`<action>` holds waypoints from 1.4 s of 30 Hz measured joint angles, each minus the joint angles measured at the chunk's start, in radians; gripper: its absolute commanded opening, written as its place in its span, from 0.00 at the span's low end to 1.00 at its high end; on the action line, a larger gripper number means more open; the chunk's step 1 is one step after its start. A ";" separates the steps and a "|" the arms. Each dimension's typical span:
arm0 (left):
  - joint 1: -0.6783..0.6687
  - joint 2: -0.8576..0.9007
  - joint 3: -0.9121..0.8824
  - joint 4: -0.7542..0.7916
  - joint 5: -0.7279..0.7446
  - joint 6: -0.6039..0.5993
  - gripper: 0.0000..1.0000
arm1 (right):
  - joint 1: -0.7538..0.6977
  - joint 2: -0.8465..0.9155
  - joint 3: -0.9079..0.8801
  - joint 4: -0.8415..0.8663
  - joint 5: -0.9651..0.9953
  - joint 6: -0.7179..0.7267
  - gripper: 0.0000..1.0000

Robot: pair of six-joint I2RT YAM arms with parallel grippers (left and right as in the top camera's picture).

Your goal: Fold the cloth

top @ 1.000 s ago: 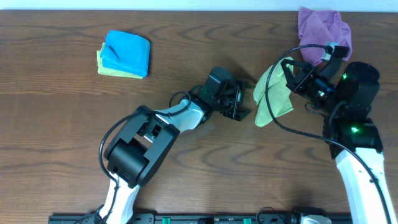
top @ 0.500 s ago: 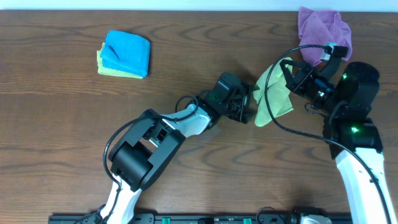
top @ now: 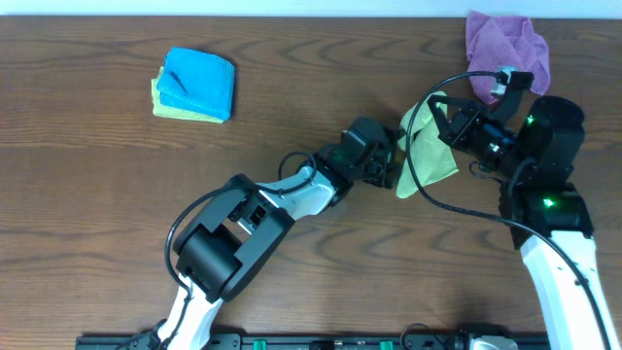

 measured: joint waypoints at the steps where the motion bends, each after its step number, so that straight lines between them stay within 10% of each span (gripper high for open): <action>1: -0.003 0.000 0.002 0.001 -0.007 0.000 0.79 | 0.000 0.000 0.000 0.000 0.000 0.000 0.01; 42: 0.013 0.006 0.021 0.035 -0.231 0.000 0.71 | 0.000 0.000 0.000 -0.014 -0.037 0.000 0.01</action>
